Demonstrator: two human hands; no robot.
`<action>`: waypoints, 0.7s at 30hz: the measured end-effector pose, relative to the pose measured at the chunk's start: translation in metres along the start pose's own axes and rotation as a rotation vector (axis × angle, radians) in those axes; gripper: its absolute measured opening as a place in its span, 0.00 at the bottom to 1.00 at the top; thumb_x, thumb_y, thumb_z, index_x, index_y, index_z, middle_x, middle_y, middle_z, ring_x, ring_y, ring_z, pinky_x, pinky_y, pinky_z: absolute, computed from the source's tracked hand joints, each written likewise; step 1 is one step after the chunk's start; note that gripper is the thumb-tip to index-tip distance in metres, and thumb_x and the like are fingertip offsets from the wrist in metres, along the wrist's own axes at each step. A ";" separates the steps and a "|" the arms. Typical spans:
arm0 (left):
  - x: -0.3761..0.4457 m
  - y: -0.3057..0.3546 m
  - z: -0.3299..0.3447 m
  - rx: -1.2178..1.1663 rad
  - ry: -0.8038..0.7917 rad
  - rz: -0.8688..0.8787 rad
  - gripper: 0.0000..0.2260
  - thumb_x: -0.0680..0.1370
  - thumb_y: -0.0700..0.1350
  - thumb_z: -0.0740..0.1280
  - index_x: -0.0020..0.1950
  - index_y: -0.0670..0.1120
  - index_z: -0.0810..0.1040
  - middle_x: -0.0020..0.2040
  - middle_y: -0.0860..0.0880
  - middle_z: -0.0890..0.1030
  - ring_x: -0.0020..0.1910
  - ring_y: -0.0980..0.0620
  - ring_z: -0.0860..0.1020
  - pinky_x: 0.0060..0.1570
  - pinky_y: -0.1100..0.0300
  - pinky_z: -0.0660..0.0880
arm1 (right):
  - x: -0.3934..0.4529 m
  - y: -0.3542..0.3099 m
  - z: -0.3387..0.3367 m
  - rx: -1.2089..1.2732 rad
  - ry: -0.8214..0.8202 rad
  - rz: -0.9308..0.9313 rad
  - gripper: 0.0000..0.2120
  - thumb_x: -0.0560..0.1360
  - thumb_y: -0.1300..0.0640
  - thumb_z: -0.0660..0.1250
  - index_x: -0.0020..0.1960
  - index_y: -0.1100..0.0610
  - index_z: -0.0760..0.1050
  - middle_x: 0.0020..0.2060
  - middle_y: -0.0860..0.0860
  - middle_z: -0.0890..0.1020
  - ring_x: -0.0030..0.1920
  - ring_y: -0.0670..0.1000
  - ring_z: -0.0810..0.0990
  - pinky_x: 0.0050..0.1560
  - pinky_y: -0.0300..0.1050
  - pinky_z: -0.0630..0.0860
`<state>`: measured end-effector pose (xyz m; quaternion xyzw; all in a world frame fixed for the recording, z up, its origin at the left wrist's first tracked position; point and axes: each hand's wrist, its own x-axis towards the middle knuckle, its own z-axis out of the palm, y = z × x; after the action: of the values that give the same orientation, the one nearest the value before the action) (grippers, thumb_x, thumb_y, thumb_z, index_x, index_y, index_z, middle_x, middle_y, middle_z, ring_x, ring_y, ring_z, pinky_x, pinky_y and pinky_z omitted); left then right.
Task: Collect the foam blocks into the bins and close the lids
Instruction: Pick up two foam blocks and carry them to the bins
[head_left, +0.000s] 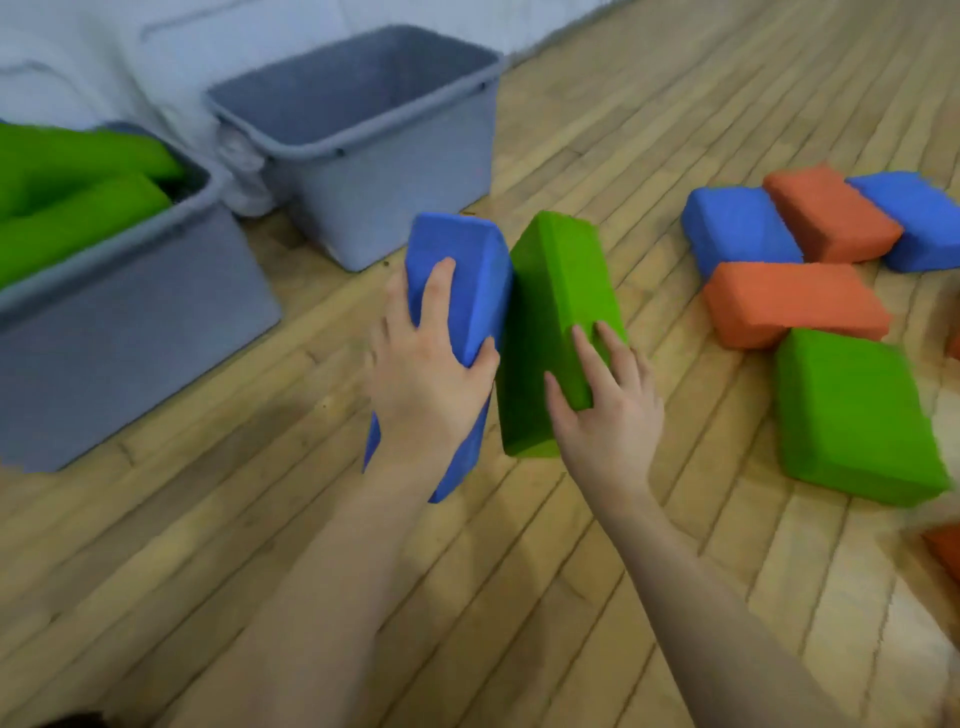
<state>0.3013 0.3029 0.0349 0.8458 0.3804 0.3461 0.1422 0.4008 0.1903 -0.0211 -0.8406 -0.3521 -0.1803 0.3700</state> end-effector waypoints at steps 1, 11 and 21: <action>0.010 -0.009 -0.012 0.016 0.042 -0.022 0.30 0.69 0.54 0.66 0.70 0.53 0.63 0.72 0.41 0.63 0.61 0.39 0.71 0.54 0.44 0.74 | 0.013 -0.020 0.009 0.020 0.007 -0.031 0.23 0.71 0.45 0.62 0.63 0.52 0.76 0.63 0.54 0.77 0.60 0.63 0.76 0.47 0.57 0.75; 0.134 -0.136 -0.176 0.068 0.310 -0.247 0.31 0.70 0.50 0.70 0.72 0.52 0.65 0.72 0.42 0.61 0.60 0.40 0.70 0.53 0.46 0.69 | 0.094 -0.251 0.090 0.209 0.075 -0.286 0.21 0.70 0.48 0.66 0.61 0.54 0.78 0.60 0.54 0.79 0.59 0.63 0.76 0.49 0.56 0.76; 0.199 -0.323 -0.351 0.090 0.546 -0.345 0.30 0.71 0.51 0.70 0.70 0.56 0.61 0.73 0.44 0.59 0.67 0.43 0.66 0.60 0.47 0.69 | 0.123 -0.502 0.172 0.415 0.085 -0.510 0.18 0.72 0.50 0.67 0.59 0.56 0.79 0.58 0.55 0.80 0.61 0.63 0.76 0.47 0.54 0.76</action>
<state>-0.0243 0.6590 0.2198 0.6503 0.5570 0.5138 0.0537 0.1285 0.6157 0.1825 -0.6240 -0.5646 -0.2265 0.4905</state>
